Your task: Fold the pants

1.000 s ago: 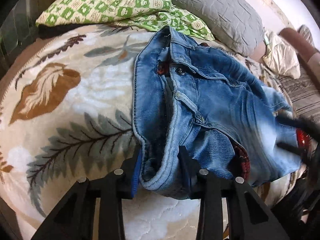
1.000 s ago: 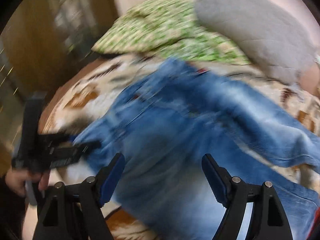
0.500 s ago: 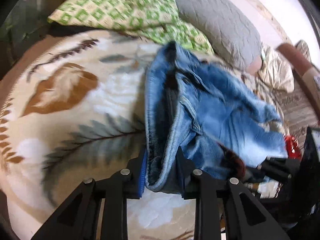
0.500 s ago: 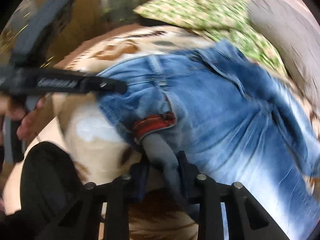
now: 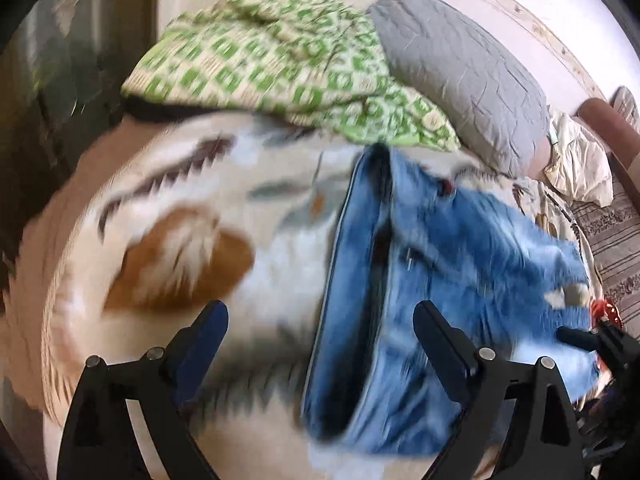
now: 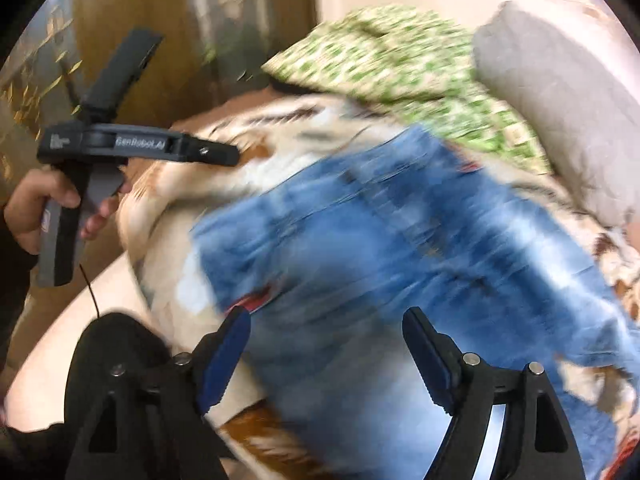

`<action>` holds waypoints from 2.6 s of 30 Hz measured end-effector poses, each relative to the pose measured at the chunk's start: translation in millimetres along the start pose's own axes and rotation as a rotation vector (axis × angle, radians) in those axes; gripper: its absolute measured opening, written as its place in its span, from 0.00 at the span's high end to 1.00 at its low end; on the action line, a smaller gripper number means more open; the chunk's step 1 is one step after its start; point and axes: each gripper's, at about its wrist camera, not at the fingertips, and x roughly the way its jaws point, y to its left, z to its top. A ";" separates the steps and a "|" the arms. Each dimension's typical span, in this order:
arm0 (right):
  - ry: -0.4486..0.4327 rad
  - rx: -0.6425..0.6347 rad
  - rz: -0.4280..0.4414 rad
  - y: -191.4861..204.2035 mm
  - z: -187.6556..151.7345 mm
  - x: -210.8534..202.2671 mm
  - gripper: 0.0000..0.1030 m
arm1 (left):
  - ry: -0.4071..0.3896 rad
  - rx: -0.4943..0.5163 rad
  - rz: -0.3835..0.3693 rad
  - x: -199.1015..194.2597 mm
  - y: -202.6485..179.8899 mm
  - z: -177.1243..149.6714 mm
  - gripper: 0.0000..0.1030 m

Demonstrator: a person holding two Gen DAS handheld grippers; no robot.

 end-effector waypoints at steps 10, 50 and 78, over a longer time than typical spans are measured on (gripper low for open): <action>0.037 0.119 -0.204 -133.0 67.9 30.9 0.21 | 0.072 0.127 -0.035 103.1 -79.5 109.8 0.09; -0.030 0.335 -0.319 -218.6 31.5 -19.4 0.06 | 0.060 0.347 -0.025 95.4 -151.9 85.9 0.04; 0.083 0.779 -0.283 -460.6 -93.1 -61.1 0.13 | 0.137 0.822 -0.192 211.0 -420.1 80.1 0.04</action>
